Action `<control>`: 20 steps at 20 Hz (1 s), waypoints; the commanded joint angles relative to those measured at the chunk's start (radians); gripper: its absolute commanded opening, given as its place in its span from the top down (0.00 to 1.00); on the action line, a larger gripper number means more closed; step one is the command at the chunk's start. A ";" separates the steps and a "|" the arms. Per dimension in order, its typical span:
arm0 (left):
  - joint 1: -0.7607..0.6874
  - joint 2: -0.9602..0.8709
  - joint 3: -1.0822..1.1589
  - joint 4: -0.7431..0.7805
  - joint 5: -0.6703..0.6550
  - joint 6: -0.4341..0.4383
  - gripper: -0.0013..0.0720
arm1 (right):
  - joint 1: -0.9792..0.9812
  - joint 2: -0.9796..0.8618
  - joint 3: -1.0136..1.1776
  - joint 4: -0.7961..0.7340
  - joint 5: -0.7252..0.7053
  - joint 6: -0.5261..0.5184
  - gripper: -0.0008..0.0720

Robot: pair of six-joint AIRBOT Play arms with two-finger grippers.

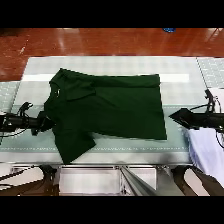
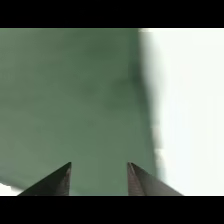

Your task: Fold the shirts.

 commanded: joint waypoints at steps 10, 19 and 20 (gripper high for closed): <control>-0.027 -0.005 0.024 -0.004 -0.041 0.011 0.96 | -0.003 -0.011 -0.180 -0.161 0.078 0.116 0.43; -0.030 -0.005 0.024 -0.008 -0.037 0.000 0.96 | 0.199 -0.232 -0.161 0.254 -0.271 0.020 0.75; -0.032 -0.004 0.027 -0.021 -0.037 0.002 0.96 | 0.228 -0.237 -0.136 0.301 -0.255 -0.064 0.96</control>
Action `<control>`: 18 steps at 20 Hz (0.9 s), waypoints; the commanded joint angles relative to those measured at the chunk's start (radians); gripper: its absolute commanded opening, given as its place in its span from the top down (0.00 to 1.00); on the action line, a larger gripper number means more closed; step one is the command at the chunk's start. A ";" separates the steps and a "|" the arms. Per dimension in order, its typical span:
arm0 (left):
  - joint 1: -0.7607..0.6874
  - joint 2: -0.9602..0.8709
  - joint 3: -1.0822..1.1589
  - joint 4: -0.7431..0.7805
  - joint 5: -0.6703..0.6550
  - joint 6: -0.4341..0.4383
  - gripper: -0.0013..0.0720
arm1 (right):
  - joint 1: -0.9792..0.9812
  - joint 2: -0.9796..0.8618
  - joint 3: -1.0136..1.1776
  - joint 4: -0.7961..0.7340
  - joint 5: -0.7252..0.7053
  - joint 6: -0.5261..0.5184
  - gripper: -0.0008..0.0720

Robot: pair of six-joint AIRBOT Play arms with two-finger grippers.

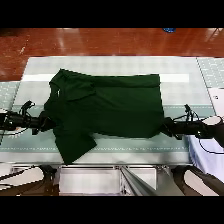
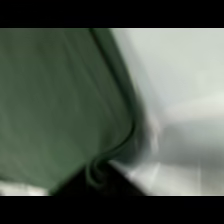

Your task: Fold the shirts.

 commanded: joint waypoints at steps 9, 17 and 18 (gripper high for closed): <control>-0.006 0.264 0.586 -0.532 -0.021 0.022 0.96 | 0.100 -0.042 1.077 -0.140 0.261 0.008 0.96; -0.005 0.627 1.018 -0.049 0.052 -0.117 0.96 | 0.100 0.165 1.587 -0.312 0.408 0.093 0.96; -0.006 0.687 1.019 0.016 0.052 -0.132 0.96 | 0.100 0.212 1.587 -0.346 0.427 0.096 0.96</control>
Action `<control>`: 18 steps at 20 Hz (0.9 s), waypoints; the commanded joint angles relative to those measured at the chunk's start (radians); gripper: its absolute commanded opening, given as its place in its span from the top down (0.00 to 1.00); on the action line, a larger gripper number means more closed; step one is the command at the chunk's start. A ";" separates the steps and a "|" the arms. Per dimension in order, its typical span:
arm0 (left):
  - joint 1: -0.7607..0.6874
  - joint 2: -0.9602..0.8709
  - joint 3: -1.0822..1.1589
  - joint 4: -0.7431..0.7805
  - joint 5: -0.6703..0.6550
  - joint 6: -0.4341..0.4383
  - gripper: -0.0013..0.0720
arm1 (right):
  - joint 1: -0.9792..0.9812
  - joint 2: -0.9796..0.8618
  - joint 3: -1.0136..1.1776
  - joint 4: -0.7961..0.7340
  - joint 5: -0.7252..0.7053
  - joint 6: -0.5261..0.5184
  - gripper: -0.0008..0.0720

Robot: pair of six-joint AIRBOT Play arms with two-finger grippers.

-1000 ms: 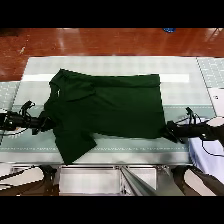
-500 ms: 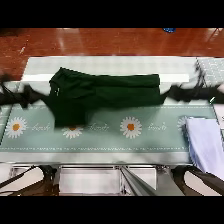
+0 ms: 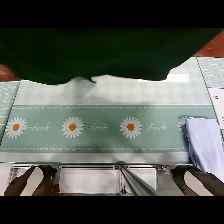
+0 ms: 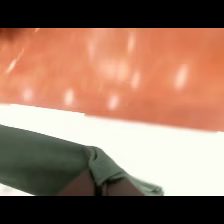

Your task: Fold the shirts.

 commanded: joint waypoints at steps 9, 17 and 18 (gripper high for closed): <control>-0.402 0.407 0.080 0.880 -0.063 -0.313 0.96 | 0.001 0.347 0.074 -0.277 0.372 0.109 0.96; -0.408 0.259 -0.061 0.857 -0.259 -0.365 0.96 | 0.001 0.346 -0.291 -0.243 0.333 0.138 0.96; -0.408 0.217 -0.093 0.825 -0.255 -0.361 0.96 | 0.001 0.342 -0.383 -0.221 0.265 0.129 0.96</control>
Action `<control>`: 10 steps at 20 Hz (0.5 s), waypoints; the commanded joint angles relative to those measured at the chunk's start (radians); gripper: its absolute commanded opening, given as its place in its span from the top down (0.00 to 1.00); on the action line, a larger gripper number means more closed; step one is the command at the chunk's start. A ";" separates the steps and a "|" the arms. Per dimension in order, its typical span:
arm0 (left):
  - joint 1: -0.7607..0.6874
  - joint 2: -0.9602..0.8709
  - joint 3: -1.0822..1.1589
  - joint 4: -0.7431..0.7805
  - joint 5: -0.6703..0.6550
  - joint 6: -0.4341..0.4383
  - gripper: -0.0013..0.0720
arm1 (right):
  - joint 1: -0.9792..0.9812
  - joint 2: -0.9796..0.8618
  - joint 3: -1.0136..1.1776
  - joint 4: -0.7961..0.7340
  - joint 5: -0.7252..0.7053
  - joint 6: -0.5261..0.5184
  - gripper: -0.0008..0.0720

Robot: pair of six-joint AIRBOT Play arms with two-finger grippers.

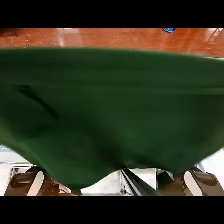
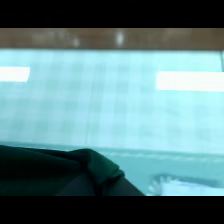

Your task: Fold the shirts.

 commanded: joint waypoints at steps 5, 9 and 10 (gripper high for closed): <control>-0.005 -0.398 -0.174 -0.164 0.104 0.041 0.96 | 0.000 -0.188 -0.477 0.108 -0.404 -0.062 0.96; -0.005 -0.721 -0.166 -0.275 0.280 0.082 0.96 | 0.000 -0.507 -0.462 0.253 -0.578 -0.160 0.96; -0.005 -0.803 -0.142 -0.304 0.299 0.082 0.96 | 0.000 -0.583 -0.435 0.283 -0.593 -0.180 0.96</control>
